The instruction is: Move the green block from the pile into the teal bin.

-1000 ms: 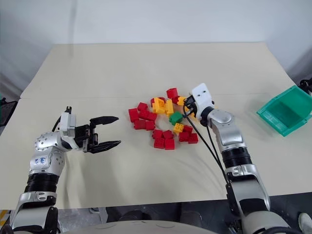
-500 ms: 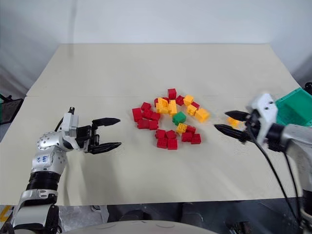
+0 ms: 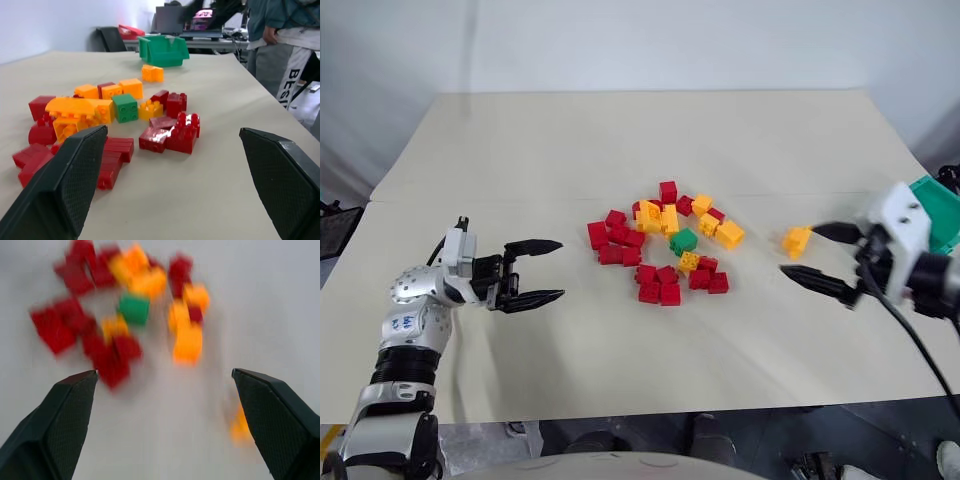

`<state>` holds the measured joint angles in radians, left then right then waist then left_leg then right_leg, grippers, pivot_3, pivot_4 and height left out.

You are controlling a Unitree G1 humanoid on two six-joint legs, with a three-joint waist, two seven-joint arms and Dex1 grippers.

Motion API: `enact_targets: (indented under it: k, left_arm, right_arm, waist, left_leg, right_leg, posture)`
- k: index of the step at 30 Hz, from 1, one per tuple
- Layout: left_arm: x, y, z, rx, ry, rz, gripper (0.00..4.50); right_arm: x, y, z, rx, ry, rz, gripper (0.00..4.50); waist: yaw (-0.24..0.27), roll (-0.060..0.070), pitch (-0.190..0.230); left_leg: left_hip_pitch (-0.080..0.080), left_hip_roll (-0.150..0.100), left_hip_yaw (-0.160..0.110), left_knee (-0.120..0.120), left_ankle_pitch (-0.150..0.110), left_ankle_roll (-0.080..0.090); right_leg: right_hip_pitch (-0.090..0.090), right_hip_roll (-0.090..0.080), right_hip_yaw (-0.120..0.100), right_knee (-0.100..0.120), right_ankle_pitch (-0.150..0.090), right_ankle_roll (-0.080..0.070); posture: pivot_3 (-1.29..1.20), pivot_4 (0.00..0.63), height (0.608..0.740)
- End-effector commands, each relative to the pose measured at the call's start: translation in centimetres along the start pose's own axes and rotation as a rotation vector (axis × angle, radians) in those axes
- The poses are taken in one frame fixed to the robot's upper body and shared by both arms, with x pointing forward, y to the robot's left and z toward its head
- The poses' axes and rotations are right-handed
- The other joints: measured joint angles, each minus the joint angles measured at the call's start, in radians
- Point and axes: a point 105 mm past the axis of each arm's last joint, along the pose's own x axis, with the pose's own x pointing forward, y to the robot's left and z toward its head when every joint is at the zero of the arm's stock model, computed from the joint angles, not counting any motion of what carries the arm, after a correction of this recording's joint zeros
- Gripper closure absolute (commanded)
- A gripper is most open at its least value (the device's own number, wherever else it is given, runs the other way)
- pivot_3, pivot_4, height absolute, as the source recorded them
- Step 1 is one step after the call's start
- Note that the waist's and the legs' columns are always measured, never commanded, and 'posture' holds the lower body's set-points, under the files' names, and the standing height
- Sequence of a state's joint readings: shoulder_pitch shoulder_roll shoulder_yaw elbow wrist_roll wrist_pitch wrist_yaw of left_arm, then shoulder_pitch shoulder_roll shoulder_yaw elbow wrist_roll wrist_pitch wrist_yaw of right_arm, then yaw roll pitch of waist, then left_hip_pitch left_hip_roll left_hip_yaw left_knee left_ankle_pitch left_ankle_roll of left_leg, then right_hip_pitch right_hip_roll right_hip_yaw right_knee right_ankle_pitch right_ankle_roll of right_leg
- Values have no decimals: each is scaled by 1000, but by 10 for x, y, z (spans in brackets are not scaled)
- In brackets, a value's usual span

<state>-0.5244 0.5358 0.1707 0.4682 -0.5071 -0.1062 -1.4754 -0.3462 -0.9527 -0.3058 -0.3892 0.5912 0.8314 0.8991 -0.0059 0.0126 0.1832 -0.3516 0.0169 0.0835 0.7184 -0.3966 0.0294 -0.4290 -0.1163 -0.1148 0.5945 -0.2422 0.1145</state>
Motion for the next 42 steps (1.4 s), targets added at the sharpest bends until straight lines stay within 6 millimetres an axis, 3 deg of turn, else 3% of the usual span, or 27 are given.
enact_targets:
  k: [1,8,14,18,24,28,38,42]
  left_arm:
    - [2,1,5,34,-10,-4,0]
    - [5,-2,6,54,-21,0,0]
    - [5,-8,6,57,-29,15,0]
    - [3,-12,5,58,-27,22,0]
    - [3,-12,6,63,-21,26,0]
    - [4,-10,7,66,-23,25,0]
    - [3,-11,6,62,-23,26,0]
    - [4,-11,5,59,-25,27,0]
  right_arm:
    - [32,16,1,-12,30,70,24]
    - [101,6,6,11,85,63,24]
    - [136,12,-9,94,173,73,24]
    - [149,16,-23,115,214,54,24]
    - [160,24,-31,160,253,58,24]
    - [162,21,-26,162,220,22,24]
    - [140,-6,-31,85,272,-132,24]
    - [136,-1,-37,105,303,-106,24]
  waist:
    - [4,0,0]
    - [4,0,0]
    - [-1,0,0]
    - [0,-1,0]
    - [-2,-1,-1]
    - [-3,-1,-1]
    - [-4,-1,-1]
    - [-4,-1,-1]
  left_leg:
    - [-1,0,0,0,0,0]
    - [-5,-5,4,1,0,2]
    - [-6,-4,8,0,0,1]
    - [-6,-4,8,-1,0,1]
    - [-3,-3,8,1,0,1]
    - [-3,-2,8,0,0,1]
    - [-4,-3,9,0,0,1]
    - [-4,-3,9,-1,0,1]
  right_leg:
    - [-1,0,0,0,0,0]
    - [-3,-1,-1,-2,1,2]
    - [-4,0,-4,-2,1,1]
    - [-4,0,-4,-2,1,2]
    - [-1,0,-3,-1,1,2]
    - [-1,0,-3,-1,1,2]
    - [-3,0,-3,-1,1,2]
    - [-2,0,-3,-2,1,2]
  posture:
    - [0,150,740]
    - [0,150,740]
    - [0,150,740]
    - [0,150,740]
    - [0,150,740]
    - [0,150,740]
    - [0,150,740]
    - [0,150,740]
